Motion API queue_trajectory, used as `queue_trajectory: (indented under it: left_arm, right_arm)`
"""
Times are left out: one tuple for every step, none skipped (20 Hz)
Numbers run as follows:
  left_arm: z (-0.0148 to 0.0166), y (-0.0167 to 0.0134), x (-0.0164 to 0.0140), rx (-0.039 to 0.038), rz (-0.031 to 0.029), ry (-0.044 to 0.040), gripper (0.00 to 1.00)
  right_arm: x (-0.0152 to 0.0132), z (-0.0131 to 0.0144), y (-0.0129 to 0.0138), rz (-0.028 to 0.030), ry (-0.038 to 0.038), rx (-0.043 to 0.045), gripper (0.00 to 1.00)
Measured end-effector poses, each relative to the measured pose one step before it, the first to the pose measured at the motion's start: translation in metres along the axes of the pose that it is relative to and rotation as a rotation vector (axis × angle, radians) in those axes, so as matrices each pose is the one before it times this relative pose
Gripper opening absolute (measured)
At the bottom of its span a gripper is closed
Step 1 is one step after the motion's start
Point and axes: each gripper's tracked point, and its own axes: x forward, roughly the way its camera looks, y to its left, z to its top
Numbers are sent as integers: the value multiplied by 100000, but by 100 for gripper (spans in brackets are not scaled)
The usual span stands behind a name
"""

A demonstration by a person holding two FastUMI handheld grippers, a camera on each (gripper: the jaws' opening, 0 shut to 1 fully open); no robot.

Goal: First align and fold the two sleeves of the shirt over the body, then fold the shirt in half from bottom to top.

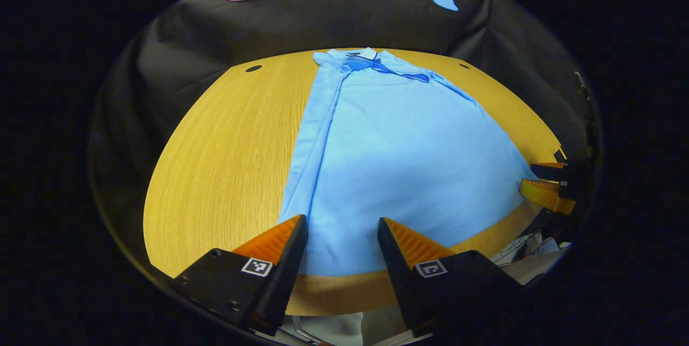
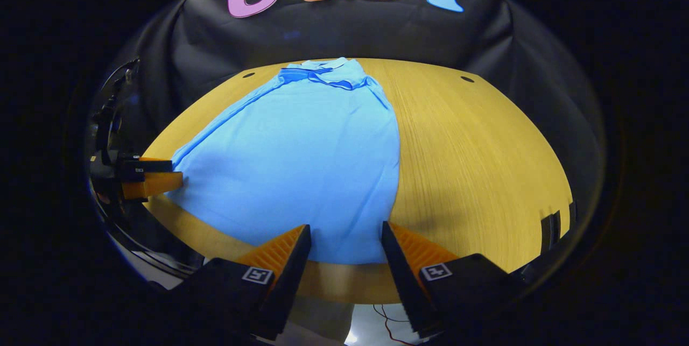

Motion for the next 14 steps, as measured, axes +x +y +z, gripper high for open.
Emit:
queue_trajectory:
  left_arm:
    - [-261,-301,202,-585,-278,705,65]
    - [357,-476,238,-367,-497,-863,50]
    - [28,-255,81,-1239,-76,984,39]
    - [379,-237,54,-1025,-293,-1090,19]
    - [-83,-198,122,-931,-183,462,13]
    - [243,-27,53,-941,-68,-572,2]
    - [-12,-5,98,-1927,-162,619,1]
    - [137,-12,29,-1773,-448,76,0]
    - [155,52,-104,-2158,-401,461,0]
    - [89,134,30,-2281,21,581,0]
    - [329,137,-144,-1825,-12,-308,0]
    - [725,86,-116,-915,244,-1014,0]
    - [800,122,-103,-313,235,-1421,0]
    - [856,55,-113,-239,-35,-1610,0]
  right_arm:
    - [105,84,452,1135,654,-958,74]
    - [53,69,526,1579,87,-647,60]
    - [97,131,565,1286,283,433,47]
    - [197,87,520,1082,443,535,34]
    - [175,242,370,693,281,-181,27]
    - [141,17,298,815,889,-724,19]
    - [-103,167,79,59,-371,-582,11]
    - [307,432,158,542,-359,-95,6]
    - [40,164,61,102,362,454,6]
    - [-2,447,90,229,-510,814,6]
    - [-30,835,-1,-136,-1471,481,6]
    - [64,691,24,128,-1029,477,6]
    - [36,846,31,146,-1116,381,6]
    - [105,926,-84,73,-1276,224,6]
